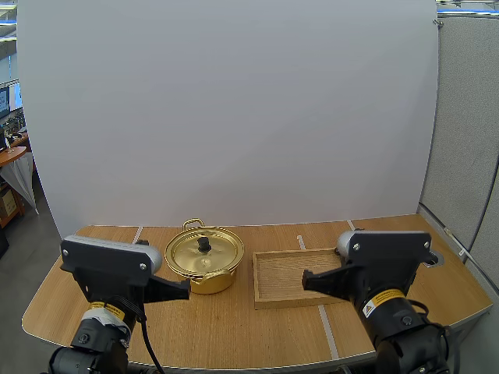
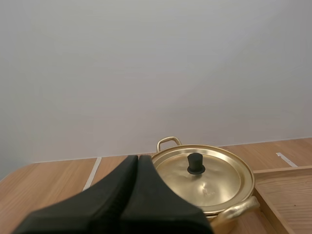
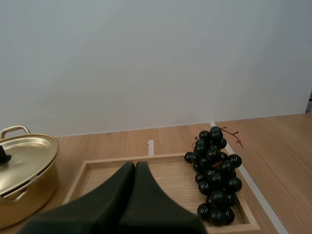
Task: Open the pot, put the pineapple inside, and close it
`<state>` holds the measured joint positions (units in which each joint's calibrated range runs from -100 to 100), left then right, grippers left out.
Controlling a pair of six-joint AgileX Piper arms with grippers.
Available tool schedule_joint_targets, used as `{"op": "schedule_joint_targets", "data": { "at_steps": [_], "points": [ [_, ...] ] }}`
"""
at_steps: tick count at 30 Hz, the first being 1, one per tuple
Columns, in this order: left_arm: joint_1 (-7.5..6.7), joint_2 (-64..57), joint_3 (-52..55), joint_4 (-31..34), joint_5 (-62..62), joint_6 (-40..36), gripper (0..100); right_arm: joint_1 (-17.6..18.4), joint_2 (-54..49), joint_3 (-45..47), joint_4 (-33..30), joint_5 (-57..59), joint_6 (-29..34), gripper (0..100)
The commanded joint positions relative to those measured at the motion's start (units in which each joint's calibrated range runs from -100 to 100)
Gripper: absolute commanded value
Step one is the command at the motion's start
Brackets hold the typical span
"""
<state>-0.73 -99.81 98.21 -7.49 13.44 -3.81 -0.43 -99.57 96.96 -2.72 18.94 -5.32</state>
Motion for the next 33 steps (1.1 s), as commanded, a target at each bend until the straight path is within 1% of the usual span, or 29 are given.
{"op": "schedule_joint_targets", "data": {
  "at_steps": [1,7,12,14,33],
  "points": [
    [0.02,-0.2,1.8,0.1,1.9,-1.4,0,-0.3,-0.4,3.0,-1.0,-1.4,-0.6,0],
    [0.02,-0.2,1.8,0.1,8.2,-5.8,0,-0.3,-0.4,3.0,-0.3,4.0,-0.6,0],
    [0.02,-0.2,1.8,0.1,16.9,-5.9,0,-0.3,-0.4,3.0,-0.3,10.5,-0.6,0],
    [0.08,-0.2,1.8,0.1,16.9,-6.0,0,-0.3,-0.4,3.0,-0.3,12.3,-0.6,0],
    [0.08,-0.2,1.8,0.1,17.3,-6.8,0,-0.3,-0.4,3.0,-0.5,12.3,-0.6,0]
  ]
}}
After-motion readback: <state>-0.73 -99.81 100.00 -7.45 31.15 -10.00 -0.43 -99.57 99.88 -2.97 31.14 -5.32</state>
